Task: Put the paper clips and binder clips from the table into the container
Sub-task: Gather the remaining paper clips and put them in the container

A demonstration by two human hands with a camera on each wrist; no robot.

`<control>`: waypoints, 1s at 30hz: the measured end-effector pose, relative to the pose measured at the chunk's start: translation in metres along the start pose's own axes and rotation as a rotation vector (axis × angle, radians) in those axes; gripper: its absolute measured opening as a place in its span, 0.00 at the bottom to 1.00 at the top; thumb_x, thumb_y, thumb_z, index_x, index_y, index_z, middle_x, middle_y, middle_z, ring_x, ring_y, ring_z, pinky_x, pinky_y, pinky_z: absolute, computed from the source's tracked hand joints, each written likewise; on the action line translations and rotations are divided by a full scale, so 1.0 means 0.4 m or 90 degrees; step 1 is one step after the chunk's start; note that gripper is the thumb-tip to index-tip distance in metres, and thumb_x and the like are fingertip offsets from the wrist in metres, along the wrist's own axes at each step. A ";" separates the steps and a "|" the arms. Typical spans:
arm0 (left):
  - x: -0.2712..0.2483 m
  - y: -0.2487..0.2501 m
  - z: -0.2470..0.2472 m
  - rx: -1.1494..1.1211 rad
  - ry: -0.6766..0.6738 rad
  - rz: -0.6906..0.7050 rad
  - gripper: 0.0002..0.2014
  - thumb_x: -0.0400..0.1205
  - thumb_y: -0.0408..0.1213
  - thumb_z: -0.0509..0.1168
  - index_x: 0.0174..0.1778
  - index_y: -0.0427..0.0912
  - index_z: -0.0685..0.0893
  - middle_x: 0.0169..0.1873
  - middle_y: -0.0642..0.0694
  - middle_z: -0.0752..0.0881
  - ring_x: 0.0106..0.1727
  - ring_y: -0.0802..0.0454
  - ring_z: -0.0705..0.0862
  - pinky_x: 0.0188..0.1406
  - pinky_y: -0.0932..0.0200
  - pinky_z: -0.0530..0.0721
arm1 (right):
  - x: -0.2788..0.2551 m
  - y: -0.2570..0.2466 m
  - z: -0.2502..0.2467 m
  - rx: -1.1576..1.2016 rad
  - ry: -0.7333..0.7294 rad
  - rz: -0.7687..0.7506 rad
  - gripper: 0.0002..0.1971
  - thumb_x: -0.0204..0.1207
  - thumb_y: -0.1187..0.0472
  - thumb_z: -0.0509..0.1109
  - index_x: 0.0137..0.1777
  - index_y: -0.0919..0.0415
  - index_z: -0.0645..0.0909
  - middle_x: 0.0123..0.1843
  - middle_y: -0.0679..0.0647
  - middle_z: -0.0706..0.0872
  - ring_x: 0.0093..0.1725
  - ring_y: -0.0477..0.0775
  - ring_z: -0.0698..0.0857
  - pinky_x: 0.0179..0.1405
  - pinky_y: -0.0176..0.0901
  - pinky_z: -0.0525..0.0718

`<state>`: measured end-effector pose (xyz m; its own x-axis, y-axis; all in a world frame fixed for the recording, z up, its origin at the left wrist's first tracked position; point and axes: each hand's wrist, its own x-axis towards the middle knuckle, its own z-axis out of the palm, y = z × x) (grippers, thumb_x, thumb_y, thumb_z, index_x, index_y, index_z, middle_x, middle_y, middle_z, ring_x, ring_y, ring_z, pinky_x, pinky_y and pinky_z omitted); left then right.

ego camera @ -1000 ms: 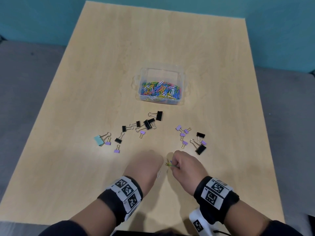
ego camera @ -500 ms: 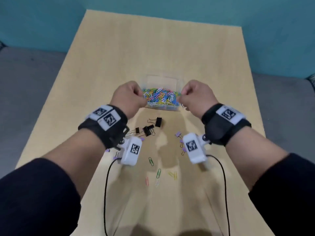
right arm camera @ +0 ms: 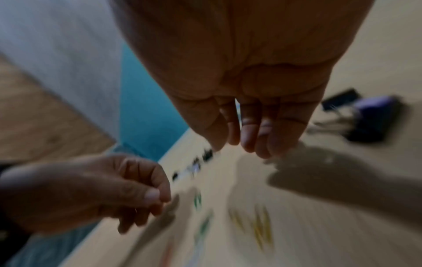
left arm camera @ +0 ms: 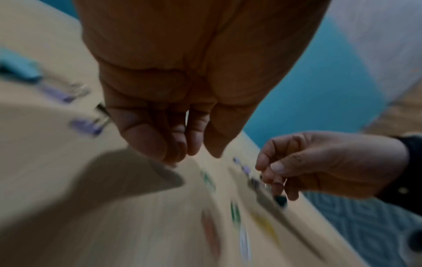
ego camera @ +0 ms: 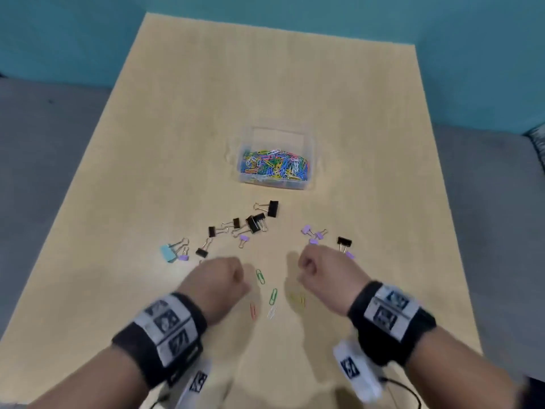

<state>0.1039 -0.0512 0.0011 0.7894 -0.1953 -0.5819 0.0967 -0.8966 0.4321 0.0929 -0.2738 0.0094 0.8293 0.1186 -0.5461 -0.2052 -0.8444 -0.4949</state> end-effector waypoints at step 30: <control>-0.089 0.043 0.171 -0.476 0.081 -0.117 0.07 0.73 0.29 0.59 0.31 0.44 0.76 0.32 0.49 0.85 0.30 0.49 0.83 0.35 0.46 0.84 | -0.081 0.032 0.146 0.054 0.154 0.050 0.07 0.71 0.67 0.63 0.47 0.56 0.75 0.47 0.50 0.75 0.41 0.54 0.78 0.37 0.45 0.76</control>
<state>0.0359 -0.0867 -0.0179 0.7803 0.0187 -0.6251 0.5800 -0.3955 0.7122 0.0329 -0.2578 -0.0187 0.9072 -0.0819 -0.4127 -0.3076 -0.7982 -0.5179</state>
